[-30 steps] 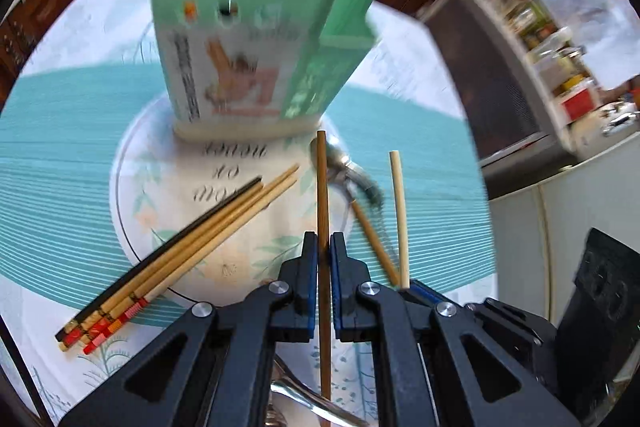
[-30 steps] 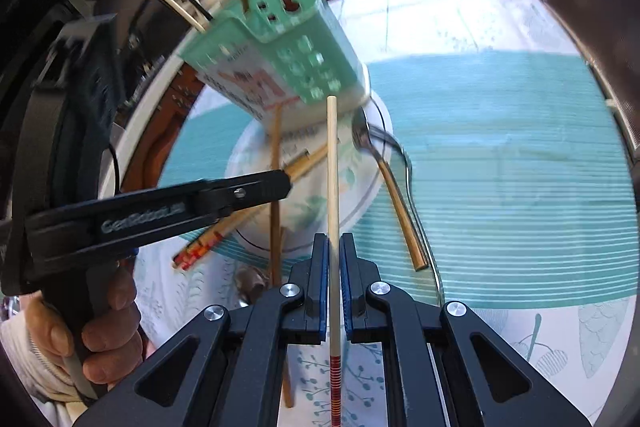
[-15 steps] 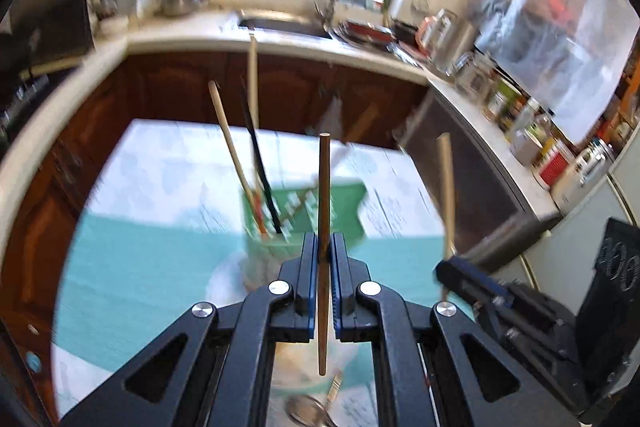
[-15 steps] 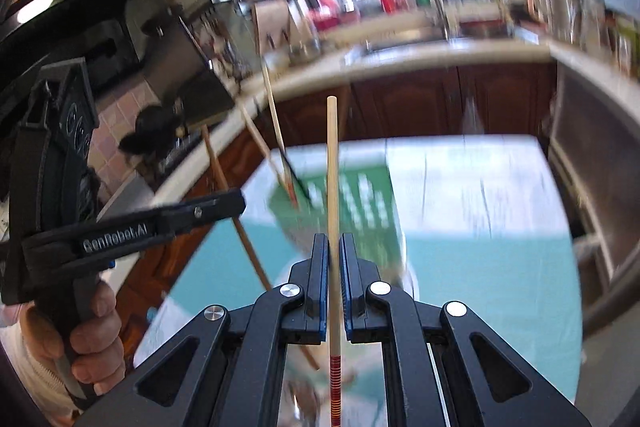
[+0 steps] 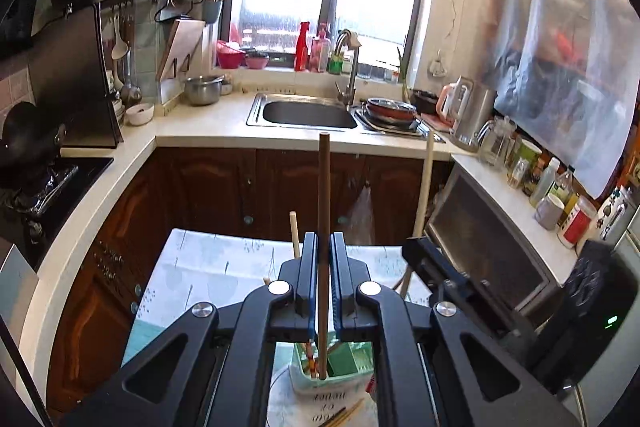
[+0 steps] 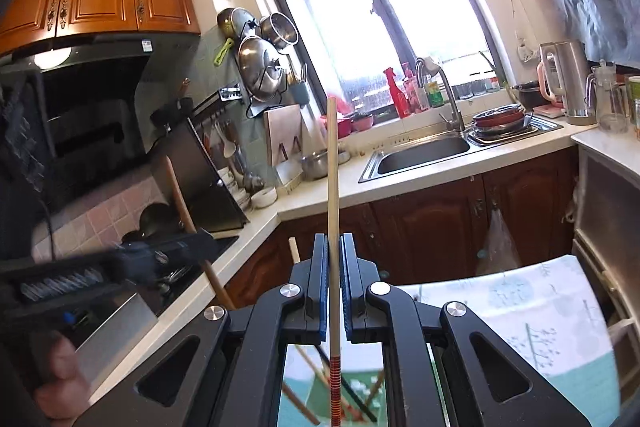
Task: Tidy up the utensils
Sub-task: 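Lift both held chopsticks up toward the green holder with both tools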
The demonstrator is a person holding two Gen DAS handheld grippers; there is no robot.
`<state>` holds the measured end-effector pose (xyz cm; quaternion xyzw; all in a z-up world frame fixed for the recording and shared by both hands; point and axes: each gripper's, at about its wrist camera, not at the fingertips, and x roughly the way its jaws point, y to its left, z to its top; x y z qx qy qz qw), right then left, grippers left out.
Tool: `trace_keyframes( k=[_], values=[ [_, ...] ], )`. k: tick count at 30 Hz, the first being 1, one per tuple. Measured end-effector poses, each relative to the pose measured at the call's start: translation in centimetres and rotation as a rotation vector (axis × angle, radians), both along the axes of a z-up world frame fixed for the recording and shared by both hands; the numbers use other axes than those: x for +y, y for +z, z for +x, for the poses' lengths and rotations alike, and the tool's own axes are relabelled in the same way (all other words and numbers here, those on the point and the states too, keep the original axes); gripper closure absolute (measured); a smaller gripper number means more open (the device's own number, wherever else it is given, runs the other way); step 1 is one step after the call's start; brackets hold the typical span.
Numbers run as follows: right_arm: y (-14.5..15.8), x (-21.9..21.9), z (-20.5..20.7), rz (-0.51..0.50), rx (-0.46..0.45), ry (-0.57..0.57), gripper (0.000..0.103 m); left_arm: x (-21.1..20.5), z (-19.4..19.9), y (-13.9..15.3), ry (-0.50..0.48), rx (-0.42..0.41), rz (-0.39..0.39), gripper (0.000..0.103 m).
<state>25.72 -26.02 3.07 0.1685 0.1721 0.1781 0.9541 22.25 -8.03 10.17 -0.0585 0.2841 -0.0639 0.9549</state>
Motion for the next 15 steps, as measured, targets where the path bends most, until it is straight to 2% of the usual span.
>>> trace_keyframes(
  k=[5,10,15],
  values=[
    [-2.0,2.1,3.9,-0.005,-0.032,-0.027,0.097,0.7,1.2,0.1,0.007,-0.011,-0.018,0.099],
    [-5.7,4.8,7.6,-0.053,-0.078,-0.04,0.097,1.2,1.9,-1.9,0.005,-0.002,-0.052,0.099],
    [-9.5,6.6,8.0,-0.107,-0.115,-0.036,0.097,1.6,1.9,-5.2,-0.009,0.004,-0.065,0.099]
  ],
)
